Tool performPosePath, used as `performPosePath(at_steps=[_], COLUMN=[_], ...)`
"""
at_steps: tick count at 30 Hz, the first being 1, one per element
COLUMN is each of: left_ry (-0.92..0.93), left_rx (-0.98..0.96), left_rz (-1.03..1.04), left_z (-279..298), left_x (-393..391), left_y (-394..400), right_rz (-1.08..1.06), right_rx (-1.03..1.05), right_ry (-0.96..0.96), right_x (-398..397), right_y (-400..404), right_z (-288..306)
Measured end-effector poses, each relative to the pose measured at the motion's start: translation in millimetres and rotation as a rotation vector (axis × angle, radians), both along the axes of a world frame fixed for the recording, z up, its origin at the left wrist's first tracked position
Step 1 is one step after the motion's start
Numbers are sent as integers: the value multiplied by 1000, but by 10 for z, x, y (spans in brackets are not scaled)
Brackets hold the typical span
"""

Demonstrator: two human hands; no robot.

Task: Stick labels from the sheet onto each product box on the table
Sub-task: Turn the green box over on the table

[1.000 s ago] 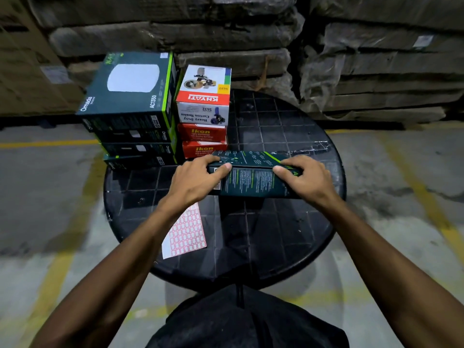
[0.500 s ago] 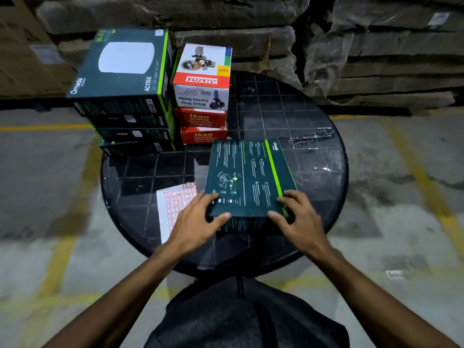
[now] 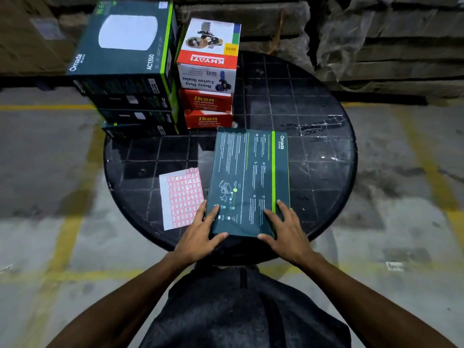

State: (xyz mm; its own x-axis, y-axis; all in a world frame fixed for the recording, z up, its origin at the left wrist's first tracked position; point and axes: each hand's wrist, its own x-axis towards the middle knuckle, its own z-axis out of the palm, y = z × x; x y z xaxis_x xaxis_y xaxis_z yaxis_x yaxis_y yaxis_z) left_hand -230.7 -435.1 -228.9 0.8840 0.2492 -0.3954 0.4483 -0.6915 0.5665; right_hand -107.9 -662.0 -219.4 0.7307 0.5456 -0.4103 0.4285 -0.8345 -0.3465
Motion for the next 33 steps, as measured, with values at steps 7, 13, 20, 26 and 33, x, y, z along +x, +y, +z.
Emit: performPosePath(at_steps=[7,13,20,26,33], left_ry=[-65,36,105,80,47], left_rx=[281,468,478,487,448], left_rz=[-142,-292,-287,-238,-186], left_z=[91,166,75,21,21], left_x=[112,890,920,564,342], left_y=[151,280,147,-58,-169], right_rz=[39,115,152,180,254], right_rx=[-3,-141,-192,-147,-124], right_ry=[-143,-137,-128,-173,-309], right_x=[164,698,647,410,345], right_y=[31,361,396,201,154], right_z=[68,121,60,49,74])
